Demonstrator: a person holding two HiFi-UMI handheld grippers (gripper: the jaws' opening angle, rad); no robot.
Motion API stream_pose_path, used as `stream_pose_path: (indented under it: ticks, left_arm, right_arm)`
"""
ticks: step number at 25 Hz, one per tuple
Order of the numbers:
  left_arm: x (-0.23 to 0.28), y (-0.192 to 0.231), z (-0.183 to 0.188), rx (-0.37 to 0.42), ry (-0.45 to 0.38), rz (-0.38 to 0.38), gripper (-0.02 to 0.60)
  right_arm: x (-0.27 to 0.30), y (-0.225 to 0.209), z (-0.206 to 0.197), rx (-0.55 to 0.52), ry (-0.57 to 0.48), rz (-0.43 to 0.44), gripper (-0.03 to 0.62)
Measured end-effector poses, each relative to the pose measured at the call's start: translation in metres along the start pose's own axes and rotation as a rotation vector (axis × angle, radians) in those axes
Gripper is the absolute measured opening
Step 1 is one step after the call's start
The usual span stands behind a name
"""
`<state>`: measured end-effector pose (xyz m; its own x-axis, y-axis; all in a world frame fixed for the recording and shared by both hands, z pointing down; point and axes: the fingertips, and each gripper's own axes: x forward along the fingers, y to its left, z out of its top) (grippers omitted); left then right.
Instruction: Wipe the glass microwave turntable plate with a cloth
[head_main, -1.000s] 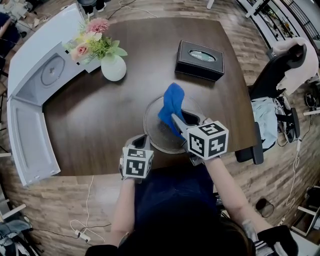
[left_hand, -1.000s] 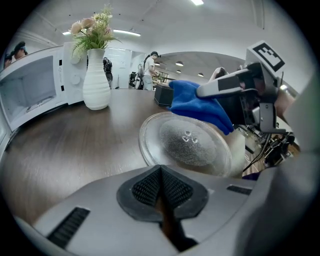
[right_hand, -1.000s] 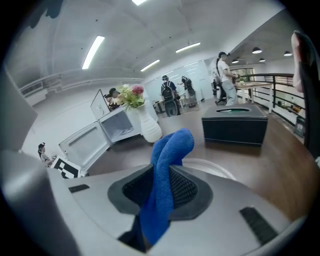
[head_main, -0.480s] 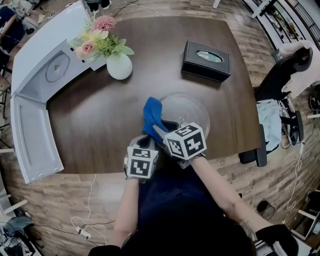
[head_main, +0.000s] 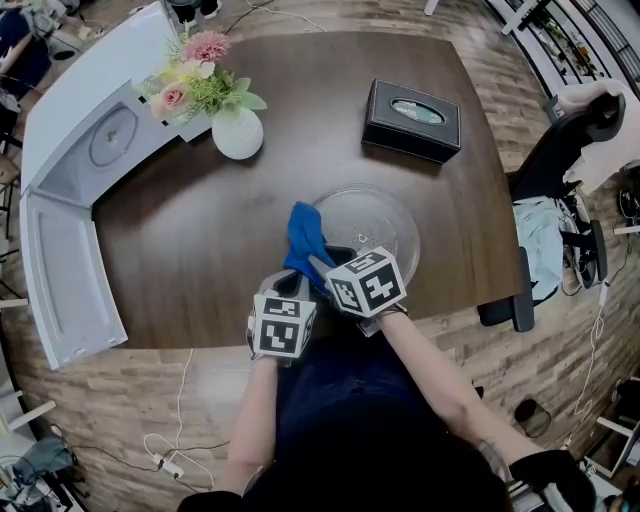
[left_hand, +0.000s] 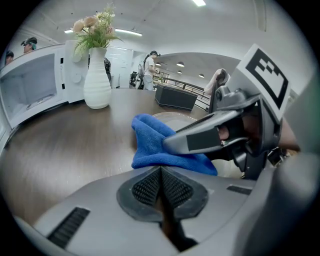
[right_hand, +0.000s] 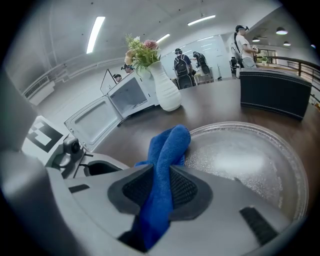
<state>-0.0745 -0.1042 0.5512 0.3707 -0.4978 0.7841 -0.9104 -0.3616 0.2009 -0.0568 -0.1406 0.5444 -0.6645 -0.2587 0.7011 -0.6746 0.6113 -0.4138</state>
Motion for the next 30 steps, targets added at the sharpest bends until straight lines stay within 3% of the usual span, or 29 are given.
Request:
stream_pose_path:
  ticks: [10,30]
  left_arm:
    - [-0.001,0.0,0.0,0.002,-0.004,0.002,0.005]
    - [0.0,-0.001,0.0,0.001,-0.007,-0.002,0.005]
  right_arm:
    - [-0.024,-0.027,-0.009,0.035,-0.01,-0.063,0.08]
    - [-0.099,-0.115,-0.032,0.233,-0.089,-0.256,0.081]
